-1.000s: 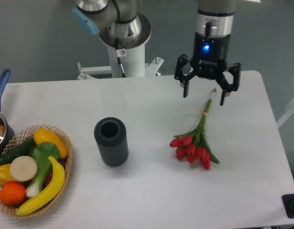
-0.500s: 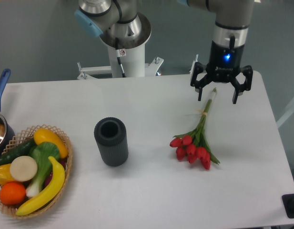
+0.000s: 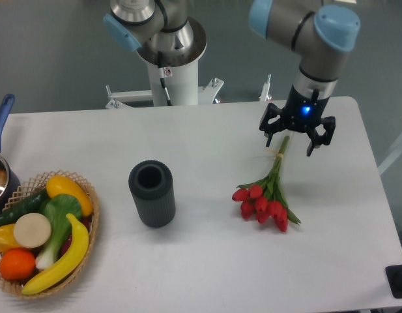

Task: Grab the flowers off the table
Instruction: 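Move the open gripper over the tied tulip stems, then lower the gripper onto the stems just above the red blooms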

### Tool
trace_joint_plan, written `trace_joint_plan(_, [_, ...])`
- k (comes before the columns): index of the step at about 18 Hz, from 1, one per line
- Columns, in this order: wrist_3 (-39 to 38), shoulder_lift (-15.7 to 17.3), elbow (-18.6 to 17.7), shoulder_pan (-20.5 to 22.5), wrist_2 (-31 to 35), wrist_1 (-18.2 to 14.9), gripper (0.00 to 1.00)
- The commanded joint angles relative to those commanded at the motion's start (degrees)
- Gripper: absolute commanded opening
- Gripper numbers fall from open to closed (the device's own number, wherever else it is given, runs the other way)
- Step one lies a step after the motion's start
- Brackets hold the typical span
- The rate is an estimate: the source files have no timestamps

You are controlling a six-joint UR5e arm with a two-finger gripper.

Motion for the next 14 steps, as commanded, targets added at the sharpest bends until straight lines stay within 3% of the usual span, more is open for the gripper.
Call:
trace_joint_plan(3, [1.87, -2.64, 1.49, -0.09, 3.34, -1.32, 1.00])
trace_joint_plan(8, [1.96, -6.07, 1.85, -0.53, 3.43, -0.80, 1.00])
trace_joint_plan(14, [1.87, -7.57, 0.44, -2.19, 3.52, -0.10, 1.00])
